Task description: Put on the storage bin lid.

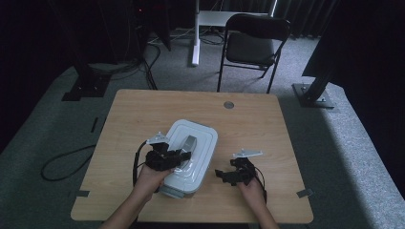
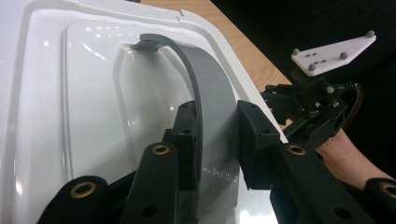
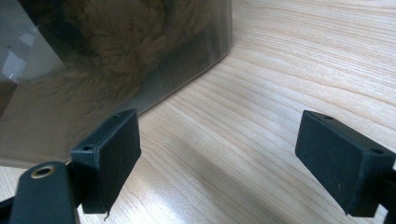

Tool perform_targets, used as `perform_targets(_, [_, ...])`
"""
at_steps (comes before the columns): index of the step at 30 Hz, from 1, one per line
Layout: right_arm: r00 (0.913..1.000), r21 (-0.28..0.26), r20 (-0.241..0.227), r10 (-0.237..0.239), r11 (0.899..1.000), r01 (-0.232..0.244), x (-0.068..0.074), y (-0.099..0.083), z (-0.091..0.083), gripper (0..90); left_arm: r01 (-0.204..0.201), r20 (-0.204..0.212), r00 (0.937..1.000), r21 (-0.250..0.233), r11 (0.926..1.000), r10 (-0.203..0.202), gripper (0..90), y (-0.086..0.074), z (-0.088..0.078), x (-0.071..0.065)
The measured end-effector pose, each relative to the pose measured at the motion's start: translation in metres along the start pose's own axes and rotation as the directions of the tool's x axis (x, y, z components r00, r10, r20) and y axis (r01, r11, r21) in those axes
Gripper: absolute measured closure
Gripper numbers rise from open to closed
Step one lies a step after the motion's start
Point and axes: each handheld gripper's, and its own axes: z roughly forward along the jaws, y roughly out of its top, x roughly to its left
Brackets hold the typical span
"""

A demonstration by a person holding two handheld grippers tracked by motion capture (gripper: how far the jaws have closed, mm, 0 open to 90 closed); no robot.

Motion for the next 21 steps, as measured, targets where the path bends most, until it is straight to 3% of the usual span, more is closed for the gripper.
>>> perform_targets(3, [1.0, 0.004, 0.002, 0.002, 1.0, -0.002, 0.0, 0.0, 0.0, 13.5, -0.026, -0.027, 0.9993, 0.007, 0.9996, 0.026, 71.6, 0.0, 0.001, -0.003])
perform_targets(8, [1.0, 0.003, 0.004, 0.0, 1.0, 0.0, 0.0, -0.001, 0.0, 13.4, -0.034, -0.034, 0.9988, 0.017, 0.9993, 0.035, 71.6, 0.001, 0.001, -0.004])
perform_targets(10, [1.0, 0.002, 0.005, -0.001, 1.0, 0.001, 0.0, -0.001, 0.0, 13.4, -0.057, -0.048, 0.9972, 0.017, 0.9982, 0.058, 71.5, 0.001, 0.002, -0.006])
perform_targets(13, [1.0, -0.001, 0.004, -0.001, 1.0, 0.001, 0.0, 0.0, -0.001, 13.4, -0.061, -0.038, 0.9973, 0.023, 0.9979, 0.062, 69.8, 0.001, 0.001, -0.006])
perform_targets(15, [1.0, -0.009, -0.002, 0.005, 1.0, -0.005, -0.001, 0.0, -0.002, 13.4, -0.085, -0.035, 0.9957, 0.004, 0.9963, 0.085, 60.4, 0.0, 0.0, -0.008])
perform_targets(17, [1.0, -0.012, 0.001, 0.004, 1.0, -0.004, -0.003, -0.001, -0.003, 13.4, -0.134, -0.088, 0.9874, -0.024, 0.9907, 0.132, 41.0, 0.002, -0.004, -0.015])
perform_targets(19, [0.9999, -0.012, 0.002, 0.011, 1.0, -0.011, -0.004, -0.001, -0.004, 13.4, -0.138, -0.073, 0.9884, -0.063, 0.9885, 0.133, 39.7, 0.005, -0.011, -0.017])
perform_targets(21, [0.9999, -0.013, 0.005, 0.014, 1.0, -0.014, -0.006, -0.001, -0.004, 13.4, -0.141, -0.093, 0.9867, -0.076, 0.9872, 0.133, 32.6, 0.009, -0.017, -0.017])
